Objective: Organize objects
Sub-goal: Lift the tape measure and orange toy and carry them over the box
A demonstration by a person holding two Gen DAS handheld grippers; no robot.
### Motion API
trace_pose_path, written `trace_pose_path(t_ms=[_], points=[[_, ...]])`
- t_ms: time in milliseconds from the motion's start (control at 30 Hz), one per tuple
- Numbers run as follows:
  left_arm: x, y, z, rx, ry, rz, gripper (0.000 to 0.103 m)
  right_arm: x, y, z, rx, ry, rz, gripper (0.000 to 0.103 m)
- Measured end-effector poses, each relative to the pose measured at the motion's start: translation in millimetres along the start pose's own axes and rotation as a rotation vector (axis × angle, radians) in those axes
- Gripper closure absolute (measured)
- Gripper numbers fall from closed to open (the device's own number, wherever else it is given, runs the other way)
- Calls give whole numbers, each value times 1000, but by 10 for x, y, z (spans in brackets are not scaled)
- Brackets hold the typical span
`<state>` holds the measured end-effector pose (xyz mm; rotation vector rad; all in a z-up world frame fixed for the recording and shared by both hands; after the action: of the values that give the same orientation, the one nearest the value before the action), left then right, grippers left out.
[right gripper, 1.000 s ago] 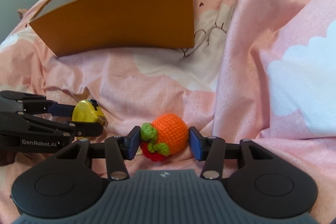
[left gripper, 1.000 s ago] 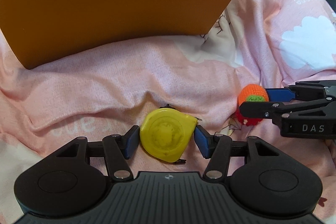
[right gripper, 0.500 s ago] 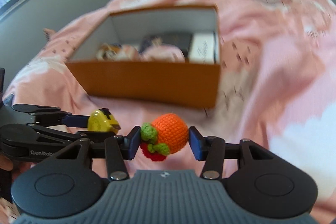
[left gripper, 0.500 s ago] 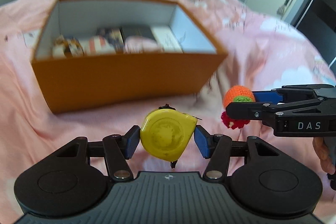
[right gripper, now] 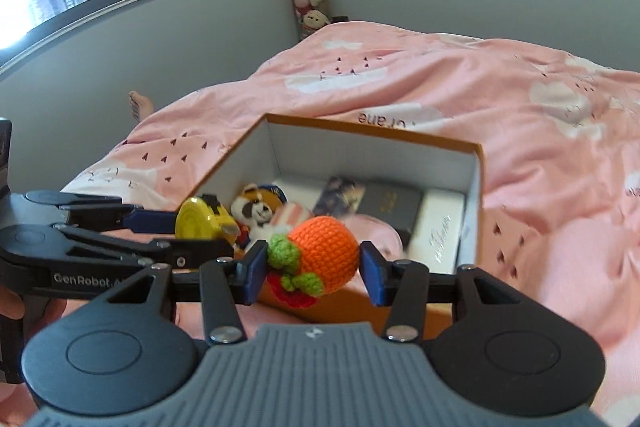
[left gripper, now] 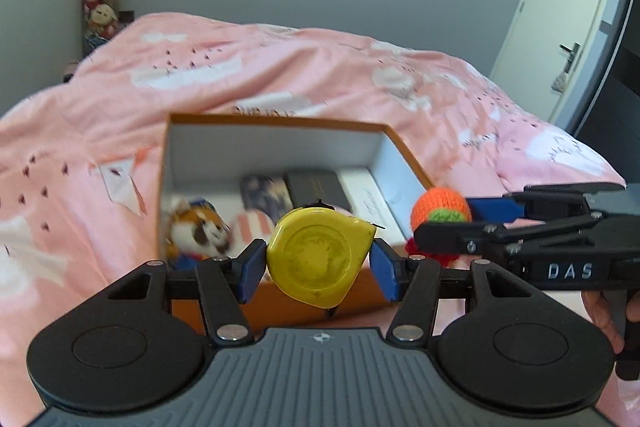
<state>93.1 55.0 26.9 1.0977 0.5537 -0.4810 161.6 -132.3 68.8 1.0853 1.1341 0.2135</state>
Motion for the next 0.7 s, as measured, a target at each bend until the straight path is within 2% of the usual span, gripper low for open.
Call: trace_pose_path(t_ms=[133,267,533,700], points=[[99,180,-90,18,33,16,38,214,124,27,6,30,-2,52],[262,374,-228,42,26,-35,38,467,227,58,18,59,-13,52],[683,703,-350,278,39,-100,38,1003,434,215,79,96,-30,52],[1051,797,-328,464,74,-176,38,1319,525,355,112,124,-48,52]])
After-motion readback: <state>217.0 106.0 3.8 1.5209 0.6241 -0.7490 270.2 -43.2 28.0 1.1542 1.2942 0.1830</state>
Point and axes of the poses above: each gripper's, at about its wrist camera, not at the fingertips, and x roughly the way its jaws point, z to its right, y to its top, the point moved 1 cm from there along x, roughly the way its jaws point, and after that the axes turned 11 degrees about -x, right-handed, at the moved point
